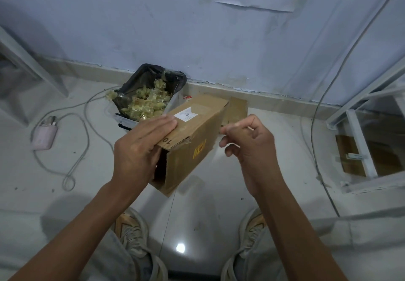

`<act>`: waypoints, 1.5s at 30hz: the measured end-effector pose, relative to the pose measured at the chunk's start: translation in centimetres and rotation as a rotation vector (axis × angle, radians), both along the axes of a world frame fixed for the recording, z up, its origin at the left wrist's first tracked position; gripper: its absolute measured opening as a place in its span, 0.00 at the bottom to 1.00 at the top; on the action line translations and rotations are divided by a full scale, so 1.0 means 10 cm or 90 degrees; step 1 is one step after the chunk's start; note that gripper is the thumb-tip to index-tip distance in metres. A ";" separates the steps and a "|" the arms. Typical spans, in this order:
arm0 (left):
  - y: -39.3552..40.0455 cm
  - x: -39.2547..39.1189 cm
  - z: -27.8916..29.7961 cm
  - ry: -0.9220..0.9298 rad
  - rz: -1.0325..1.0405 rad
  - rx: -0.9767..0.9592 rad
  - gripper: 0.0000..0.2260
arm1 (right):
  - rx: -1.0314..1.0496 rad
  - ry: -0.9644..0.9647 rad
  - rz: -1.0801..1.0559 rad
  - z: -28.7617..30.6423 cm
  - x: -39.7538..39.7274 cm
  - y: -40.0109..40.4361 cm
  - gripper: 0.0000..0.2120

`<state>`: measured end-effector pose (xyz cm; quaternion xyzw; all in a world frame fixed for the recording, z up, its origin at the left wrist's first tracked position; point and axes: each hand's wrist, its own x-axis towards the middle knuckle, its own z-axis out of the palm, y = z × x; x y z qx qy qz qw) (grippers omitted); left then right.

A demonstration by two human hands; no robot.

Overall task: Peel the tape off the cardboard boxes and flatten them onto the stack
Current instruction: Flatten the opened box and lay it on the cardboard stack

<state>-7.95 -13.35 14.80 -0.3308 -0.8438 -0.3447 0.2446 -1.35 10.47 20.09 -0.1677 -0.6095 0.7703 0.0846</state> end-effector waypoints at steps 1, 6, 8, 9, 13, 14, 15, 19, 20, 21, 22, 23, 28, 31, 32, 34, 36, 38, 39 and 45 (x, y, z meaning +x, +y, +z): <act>0.00 -0.01 -0.01 0.000 -0.003 -0.015 0.14 | -0.026 -0.004 0.015 -0.03 -0.01 -0.02 0.05; -0.04 -0.06 -0.14 -0.026 0.016 -0.043 0.15 | -0.070 -0.037 0.058 -0.18 -0.09 -0.07 0.10; -0.10 -0.10 -0.18 -0.034 0.032 -0.047 0.15 | -0.062 -0.054 0.071 -0.23 -0.13 -0.09 0.08; -0.14 -0.12 -0.19 -0.036 0.040 -0.047 0.14 | -0.059 -0.059 0.082 -0.25 -0.19 -0.11 0.07; -0.29 -0.18 -0.29 -0.067 0.078 -0.053 0.16 | 0.033 -0.076 0.155 -0.26 -0.72 -0.32 0.06; -0.33 -0.20 -0.31 -0.083 0.092 -0.055 0.17 | 0.055 -0.077 0.181 -0.26 -0.97 -0.43 0.06; -0.37 -0.20 -0.33 -0.098 0.104 -0.056 0.17 | 0.072 -0.082 0.211 -0.29 -1.23 -0.54 0.06; -0.54 -0.19 -0.47 -0.157 0.151 -0.012 0.20 | 0.148 -0.150 0.286 -0.61 -2.29 -1.07 0.13; -0.55 -0.19 -0.49 -0.181 0.157 0.012 0.23 | 0.164 -0.174 0.285 -0.71 -2.49 -1.17 0.13; -0.58 -0.20 -0.51 -0.195 0.161 0.027 0.24 | 0.167 -0.193 0.287 -0.82 -2.68 -1.25 0.13; -0.58 -0.21 -0.50 -0.196 0.163 0.026 0.22 | 0.173 -0.210 0.299 -0.90 -2.81 -1.30 0.12; -0.59 -0.21 -0.49 -0.182 0.166 0.009 0.19 | 0.184 -0.223 0.316 -0.98 -2.92 -1.33 0.12; -0.72 -0.26 -0.50 -0.190 0.182 0.034 0.17 | 0.437 -0.222 0.363 -1.15 -3.20 -1.41 0.12; -0.78 -0.30 -0.58 -0.194 0.200 0.056 0.21 | 0.552 -0.209 0.386 -1.12 -3.25 -1.32 0.07; -0.79 -0.31 -0.58 -0.195 0.205 0.065 0.22 | 0.591 -0.212 0.420 -1.04 -3.20 -1.29 0.09; -0.81 -0.34 -0.56 -0.198 0.209 0.078 0.23 | 0.632 -0.179 0.485 -0.92 -3.06 -1.24 0.11; -0.78 -0.37 -0.52 -0.206 0.203 0.090 0.24 | 0.646 -0.114 0.544 -0.71 -2.75 -1.19 0.10; -0.73 -0.41 -0.44 -0.207 0.192 0.124 0.23 | 0.638 -0.079 0.620 -0.46 -2.36 -1.11 0.11; -0.71 -0.41 -0.39 -0.201 0.181 0.150 0.22 | 0.621 -0.063 0.662 -0.33 -2.13 -1.05 0.13; -0.51 -0.28 -0.07 -0.216 0.063 0.235 0.19 | 0.775 0.071 0.699 0.05 -1.21 -0.61 0.44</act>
